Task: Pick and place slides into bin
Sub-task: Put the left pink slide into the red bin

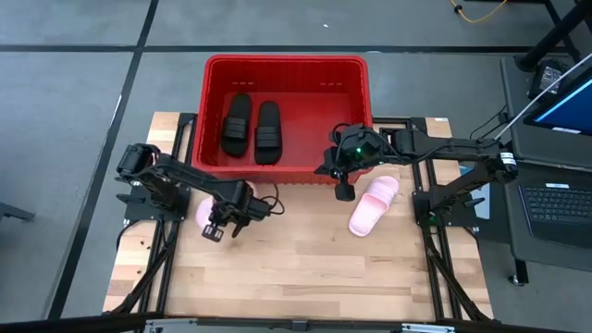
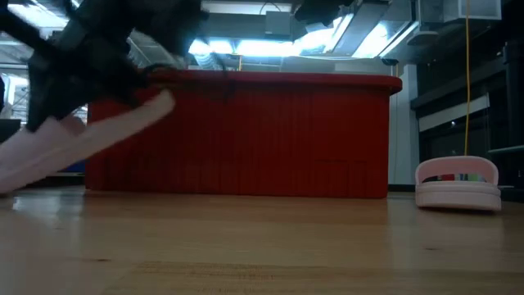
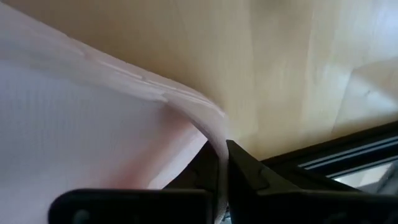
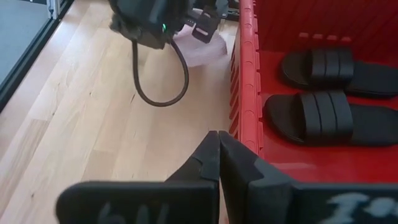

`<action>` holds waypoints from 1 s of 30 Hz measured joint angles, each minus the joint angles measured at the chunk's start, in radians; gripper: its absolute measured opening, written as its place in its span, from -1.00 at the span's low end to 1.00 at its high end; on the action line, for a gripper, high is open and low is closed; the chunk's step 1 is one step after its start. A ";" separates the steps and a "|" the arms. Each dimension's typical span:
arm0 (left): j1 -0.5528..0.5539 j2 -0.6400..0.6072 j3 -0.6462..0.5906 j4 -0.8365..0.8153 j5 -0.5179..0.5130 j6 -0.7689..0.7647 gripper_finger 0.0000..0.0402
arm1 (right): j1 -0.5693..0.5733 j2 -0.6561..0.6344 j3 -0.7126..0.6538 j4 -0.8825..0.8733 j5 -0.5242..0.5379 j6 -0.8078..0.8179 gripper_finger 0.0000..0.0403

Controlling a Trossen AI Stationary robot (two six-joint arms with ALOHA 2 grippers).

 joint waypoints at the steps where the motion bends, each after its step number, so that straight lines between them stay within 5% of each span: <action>1: -0.002 0.000 0.026 -0.014 -0.005 -0.004 -0.97 | 0.000 0.000 0.000 0.000 0.000 -0.003 -0.97; 14: -0.006 0.000 0.426 -0.037 0.101 -0.198 -0.98 | 0.005 0.000 0.000 -0.006 0.000 -0.053 -0.97; 24: -0.001 -0.001 0.579 0.018 0.114 -0.387 -0.98 | 0.072 -0.030 0.043 -0.014 0.009 -0.161 -0.97; 30: 0.052 -0.002 0.641 0.039 0.106 -0.425 -0.98 | 0.141 -0.063 0.075 -0.017 0.175 -0.224 -0.97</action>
